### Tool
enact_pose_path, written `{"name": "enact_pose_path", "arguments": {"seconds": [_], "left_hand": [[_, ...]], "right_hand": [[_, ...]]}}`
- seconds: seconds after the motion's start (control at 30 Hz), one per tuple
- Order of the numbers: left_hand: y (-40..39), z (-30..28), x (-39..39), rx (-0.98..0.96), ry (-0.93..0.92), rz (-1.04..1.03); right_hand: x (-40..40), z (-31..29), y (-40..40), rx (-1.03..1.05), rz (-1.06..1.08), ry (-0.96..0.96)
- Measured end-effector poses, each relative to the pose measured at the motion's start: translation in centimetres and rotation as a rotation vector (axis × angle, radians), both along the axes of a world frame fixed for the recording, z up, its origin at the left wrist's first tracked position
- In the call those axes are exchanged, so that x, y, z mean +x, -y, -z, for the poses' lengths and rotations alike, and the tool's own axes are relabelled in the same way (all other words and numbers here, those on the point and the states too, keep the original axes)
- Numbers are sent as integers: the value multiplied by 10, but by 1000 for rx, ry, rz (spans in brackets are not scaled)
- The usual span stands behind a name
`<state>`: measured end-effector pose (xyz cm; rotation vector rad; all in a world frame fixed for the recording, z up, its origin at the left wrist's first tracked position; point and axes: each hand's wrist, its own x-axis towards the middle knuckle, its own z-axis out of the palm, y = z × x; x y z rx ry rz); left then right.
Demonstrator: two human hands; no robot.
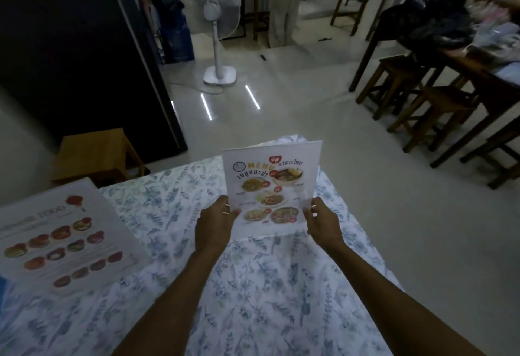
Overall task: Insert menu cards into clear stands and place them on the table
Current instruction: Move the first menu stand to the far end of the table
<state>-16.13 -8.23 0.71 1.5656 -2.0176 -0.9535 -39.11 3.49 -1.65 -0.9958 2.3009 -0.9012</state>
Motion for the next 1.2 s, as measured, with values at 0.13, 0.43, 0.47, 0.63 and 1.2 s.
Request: {"name": "enact_pose_path", "arguments": {"seconds": [0.13,0.43,0.47,0.63,1.2], "left_hand": [[-10,4,-37,-9,30,55],[3,14,-95,-84,27,93],[8,14,-99,-89,19,92],[39,15,-117,-90,22,72],[155,21,-163,-161,28,8]], "right_hand": [[-33,5,-16,13,66,-20],[-88,16,7,12,108,-50],[-94,18,14,5,101,-55],[-116,23,56,30,87,-81],[-177,39,179,-10,-52,-148]]}}
